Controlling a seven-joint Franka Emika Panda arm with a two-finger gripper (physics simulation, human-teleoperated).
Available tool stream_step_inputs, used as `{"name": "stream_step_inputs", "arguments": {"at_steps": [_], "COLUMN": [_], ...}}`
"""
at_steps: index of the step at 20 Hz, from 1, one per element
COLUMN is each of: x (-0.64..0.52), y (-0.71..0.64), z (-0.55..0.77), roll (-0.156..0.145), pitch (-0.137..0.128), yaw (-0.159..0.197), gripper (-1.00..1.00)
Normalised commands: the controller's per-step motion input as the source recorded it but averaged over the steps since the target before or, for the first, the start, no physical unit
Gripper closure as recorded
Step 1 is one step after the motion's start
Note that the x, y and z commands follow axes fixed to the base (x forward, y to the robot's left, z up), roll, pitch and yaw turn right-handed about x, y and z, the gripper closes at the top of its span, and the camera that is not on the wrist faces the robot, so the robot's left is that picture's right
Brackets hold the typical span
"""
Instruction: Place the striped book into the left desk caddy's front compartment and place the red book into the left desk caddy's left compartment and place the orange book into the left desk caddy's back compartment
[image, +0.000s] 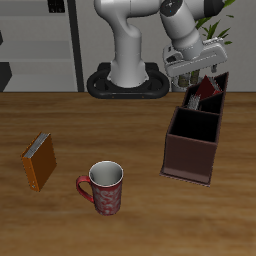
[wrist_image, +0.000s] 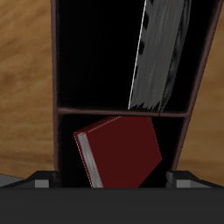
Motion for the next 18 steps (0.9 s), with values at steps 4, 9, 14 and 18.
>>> {"name": "stream_step_inputs", "arguments": {"at_steps": [4,9,14,18], "x": [0.1,0.2,0.25,0.22], "y": [-0.22,-0.25,-0.31,-0.44], "z": [0.23,0.18,0.23,0.43], "roll": [-0.042,-0.056,-0.091,-0.124], "pitch": [-0.024,0.005,-0.006,-0.084], "yaw": [-0.012,-0.012,0.051,0.053], "gripper": [-1.0,-1.0,-1.0,-1.0]}}
